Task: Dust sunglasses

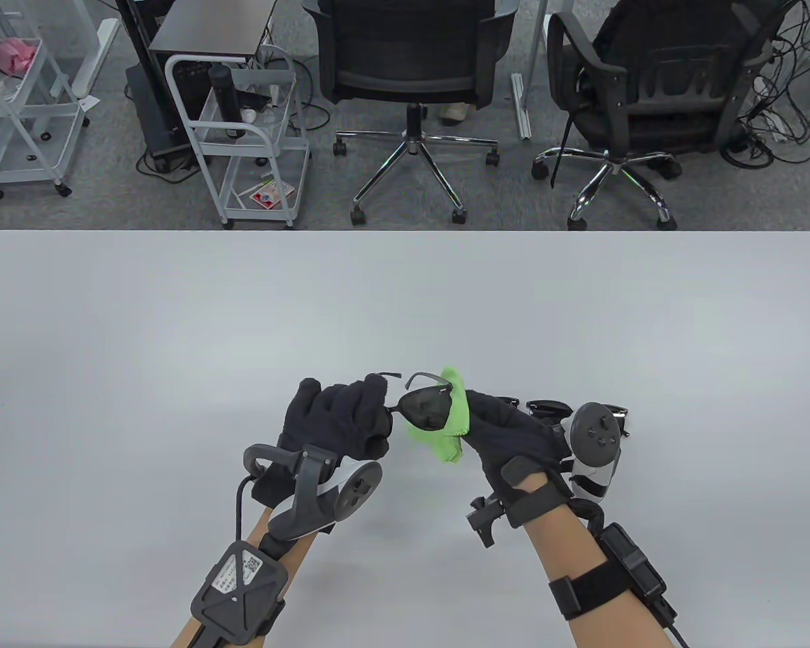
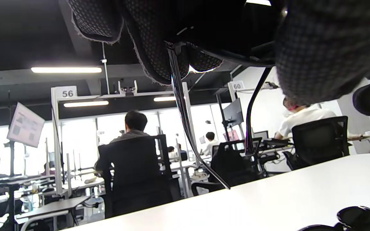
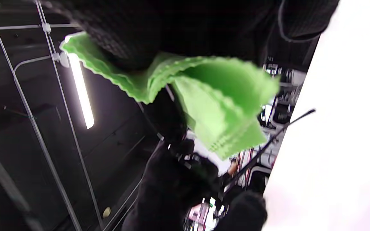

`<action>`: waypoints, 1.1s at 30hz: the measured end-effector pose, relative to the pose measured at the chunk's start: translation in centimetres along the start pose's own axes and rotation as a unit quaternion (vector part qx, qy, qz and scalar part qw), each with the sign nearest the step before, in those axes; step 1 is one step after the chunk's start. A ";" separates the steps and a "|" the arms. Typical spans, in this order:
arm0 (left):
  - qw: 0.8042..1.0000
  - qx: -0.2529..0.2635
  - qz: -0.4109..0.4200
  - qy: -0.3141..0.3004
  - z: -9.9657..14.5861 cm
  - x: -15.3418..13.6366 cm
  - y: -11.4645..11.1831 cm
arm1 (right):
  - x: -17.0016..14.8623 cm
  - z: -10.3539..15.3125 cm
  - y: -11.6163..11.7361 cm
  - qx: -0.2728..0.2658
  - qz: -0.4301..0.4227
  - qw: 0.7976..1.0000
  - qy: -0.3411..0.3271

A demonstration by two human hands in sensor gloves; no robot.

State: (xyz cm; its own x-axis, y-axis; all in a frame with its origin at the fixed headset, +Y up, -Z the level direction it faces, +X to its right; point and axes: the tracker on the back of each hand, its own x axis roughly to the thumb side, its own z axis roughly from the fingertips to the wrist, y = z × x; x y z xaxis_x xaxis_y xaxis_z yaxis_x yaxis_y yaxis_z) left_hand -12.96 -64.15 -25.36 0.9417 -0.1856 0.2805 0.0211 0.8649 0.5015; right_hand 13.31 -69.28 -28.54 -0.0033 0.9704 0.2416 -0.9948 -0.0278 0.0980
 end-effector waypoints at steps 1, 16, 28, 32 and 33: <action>1.000 0.002 -0.002 0.004 0.0 -0.1 0.0 | -0.1 0.0 -0.1 0.004 -0.010 1.000 0.007; 0.998 0.029 -0.031 -0.050 0.2 1.7 0.6 | -0.5 -0.3 1.2 0.063 -0.019 0.998 0.008; 0.998 0.013 -0.017 -0.060 0.2 2.1 0.5 | 1.0 0.4 1.0 0.006 0.074 0.996 -0.043; 0.999 -0.006 0.017 -0.029 0.0 0.4 0.2 | 0.9 -0.7 1.7 0.197 -0.041 0.978 -0.047; 0.999 -0.009 0.020 -0.028 0.0 -0.1 0.1 | 0.9 -0.8 2.0 0.237 -0.065 0.968 -0.045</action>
State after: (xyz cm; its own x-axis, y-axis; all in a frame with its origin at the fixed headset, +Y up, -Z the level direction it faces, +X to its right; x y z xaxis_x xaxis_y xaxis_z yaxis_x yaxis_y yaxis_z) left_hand -13.01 -64.02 -25.34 0.9219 -0.1759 0.3452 -0.0094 0.8806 0.4738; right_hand 11.26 -68.28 -28.91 0.1488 0.9487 0.2789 -0.8277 -0.0348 0.5601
